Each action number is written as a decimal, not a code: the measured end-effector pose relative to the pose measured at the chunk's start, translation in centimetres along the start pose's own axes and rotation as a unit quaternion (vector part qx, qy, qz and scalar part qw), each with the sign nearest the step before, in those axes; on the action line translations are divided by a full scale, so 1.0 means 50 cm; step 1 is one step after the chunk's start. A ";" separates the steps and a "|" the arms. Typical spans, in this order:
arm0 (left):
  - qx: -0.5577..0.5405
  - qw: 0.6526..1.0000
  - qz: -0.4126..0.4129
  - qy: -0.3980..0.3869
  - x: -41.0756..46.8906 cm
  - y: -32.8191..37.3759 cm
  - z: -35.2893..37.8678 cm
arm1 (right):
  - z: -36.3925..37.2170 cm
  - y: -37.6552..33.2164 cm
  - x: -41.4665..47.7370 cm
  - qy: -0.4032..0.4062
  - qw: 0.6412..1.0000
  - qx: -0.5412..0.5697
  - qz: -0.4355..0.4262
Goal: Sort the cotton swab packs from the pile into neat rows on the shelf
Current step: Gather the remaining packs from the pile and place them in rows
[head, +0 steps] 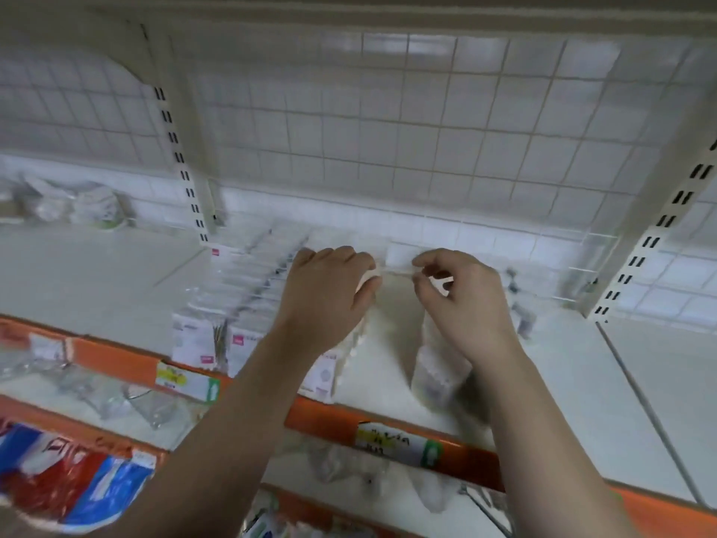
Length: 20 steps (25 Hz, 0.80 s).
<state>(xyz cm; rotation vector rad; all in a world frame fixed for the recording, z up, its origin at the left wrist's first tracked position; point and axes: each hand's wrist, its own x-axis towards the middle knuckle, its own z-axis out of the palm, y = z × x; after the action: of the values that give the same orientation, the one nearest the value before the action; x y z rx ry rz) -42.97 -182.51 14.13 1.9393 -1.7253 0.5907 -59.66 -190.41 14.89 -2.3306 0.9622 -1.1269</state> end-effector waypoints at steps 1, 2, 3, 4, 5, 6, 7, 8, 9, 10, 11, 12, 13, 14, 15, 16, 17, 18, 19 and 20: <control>-0.001 1.000 -0.018 0.005 -0.029 -0.039 -0.025 | 0.033 -0.037 -0.002 -0.014 1.000 0.007 -0.009; 0.000 0.999 -0.031 0.010 -0.053 -0.074 -0.048 | 0.063 -0.070 -0.004 -0.026 0.999 0.012 -0.015; 0.003 0.999 -0.043 0.014 -0.077 -0.107 -0.070 | 0.093 -0.101 -0.004 -0.037 0.999 0.015 -0.022; 0.012 0.998 -0.057 0.014 -0.107 -0.146 -0.095 | 0.131 -0.138 -0.007 -0.050 0.998 0.017 -0.029; 0.022 0.997 -0.071 0.012 -0.138 -0.186 -0.120 | 0.171 -0.176 -0.011 -0.062 0.997 0.018 -0.037; 0.033 0.996 -0.084 0.013 -0.170 -0.228 -0.143 | 0.211 -0.216 -0.016 -0.073 0.996 0.022 -0.046; 0.043 0.994 -0.098 0.013 -0.203 -0.271 -0.167 | 0.253 -0.255 -0.022 -0.083 0.995 0.030 -0.054; 0.052 0.992 -0.113 0.013 -0.237 -0.311 -0.190 | 0.295 -0.294 -0.029 -0.091 0.993 0.040 -0.062; 0.060 0.990 -0.127 0.011 -0.271 -0.353 -0.212 | 0.338 -0.332 -0.036 -0.100 0.991 0.052 -0.067; 0.067 0.988 -0.137 0.009 -0.301 -0.388 -0.232 | 0.376 -0.365 -0.043 -0.108 0.990 0.064 -0.071; 0.073 0.987 -0.144 0.005 -0.326 -0.418 -0.248 | 0.409 -0.394 -0.048 -0.114 0.988 0.074 -0.074; 0.079 0.985 -0.151 0.000 -0.353 -0.452 -0.267 | 0.447 -0.429 -0.052 -0.120 0.986 0.085 -0.079; 0.082 0.984 -0.157 -0.005 -0.377 -0.485 -0.284 | 0.481 -0.462 -0.055 -0.125 0.984 0.094 -0.081; 0.087 0.982 -0.165 -0.009 -0.398 -0.518 -0.300 | 0.513 -0.495 -0.057 -0.131 0.983 0.099 -0.082; 0.094 0.980 -0.173 -0.012 -0.416 -0.548 -0.314 | 0.542 -0.524 -0.058 -0.140 0.981 0.103 -0.084; 0.100 0.978 -0.182 -0.010 -0.431 -0.577 -0.327 | 0.569 -0.550 -0.058 -0.148 0.979 0.107 -0.087; 0.103 0.976 -0.191 -0.006 -0.445 -0.605 -0.336 | 0.597 -0.573 -0.057 -0.158 0.977 0.109 -0.091; 0.103 0.974 -0.199 0.001 -0.458 -0.632 -0.343 | 0.625 -0.594 -0.055 -0.169 0.975 0.109 -0.095; 0.101 0.973 -0.207 0.006 -0.468 -0.655 -0.347 | 0.648 -0.611 -0.052 -0.181 0.973 0.108 -0.098; 0.098 0.972 -0.215 0.007 -0.476 -0.677 -0.348 | 0.669 -0.625 -0.046 -0.189 0.971 0.108 -0.102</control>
<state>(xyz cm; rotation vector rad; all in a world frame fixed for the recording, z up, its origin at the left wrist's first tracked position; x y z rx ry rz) -12.18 -149.95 11.40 2.3469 -1.2128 0.6249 -21.16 -165.74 11.65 -2.3789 0.4478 -0.7681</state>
